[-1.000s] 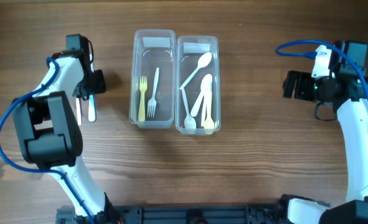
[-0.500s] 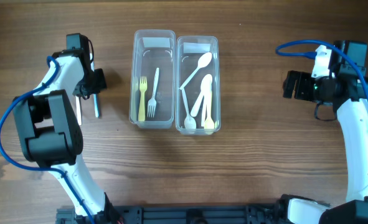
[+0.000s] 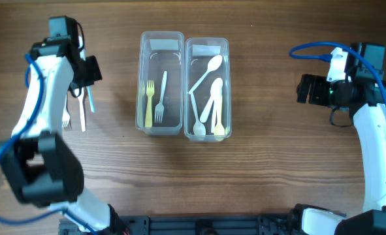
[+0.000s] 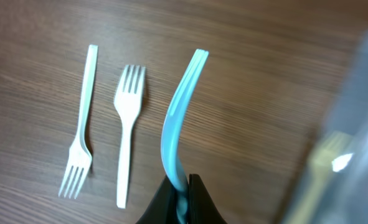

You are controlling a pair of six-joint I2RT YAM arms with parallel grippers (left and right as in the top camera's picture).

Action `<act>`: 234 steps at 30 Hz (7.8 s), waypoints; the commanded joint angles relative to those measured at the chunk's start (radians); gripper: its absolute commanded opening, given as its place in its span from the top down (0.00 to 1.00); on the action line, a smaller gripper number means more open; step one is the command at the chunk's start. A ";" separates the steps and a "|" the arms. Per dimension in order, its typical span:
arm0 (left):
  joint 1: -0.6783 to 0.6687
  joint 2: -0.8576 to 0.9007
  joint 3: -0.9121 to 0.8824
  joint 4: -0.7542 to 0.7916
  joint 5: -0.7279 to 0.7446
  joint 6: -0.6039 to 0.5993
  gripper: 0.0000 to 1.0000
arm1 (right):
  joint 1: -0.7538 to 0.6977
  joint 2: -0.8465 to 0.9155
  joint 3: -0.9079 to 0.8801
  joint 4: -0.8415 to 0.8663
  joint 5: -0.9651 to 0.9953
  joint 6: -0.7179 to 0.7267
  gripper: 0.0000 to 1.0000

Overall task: Pack container
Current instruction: 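Place the light-blue fork into the left container and release, then grasp the next white fork with the left gripper, then place the white fork into the left container and release, then reach left gripper to the last white fork and grasp it, then place the last white fork into the left container and release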

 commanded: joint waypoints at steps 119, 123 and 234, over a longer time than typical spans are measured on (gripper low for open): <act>-0.281 -0.146 0.076 0.000 0.045 -0.092 0.45 | 0.001 0.002 -0.004 0.002 0.013 -0.010 0.00; -0.168 -0.198 0.076 -0.056 -0.117 -0.091 0.32 | 0.001 0.002 -0.004 0.002 0.013 -0.011 0.00; -0.136 -0.123 0.021 0.133 0.196 -0.046 0.11 | 0.002 0.002 -0.004 0.002 0.013 -0.010 0.00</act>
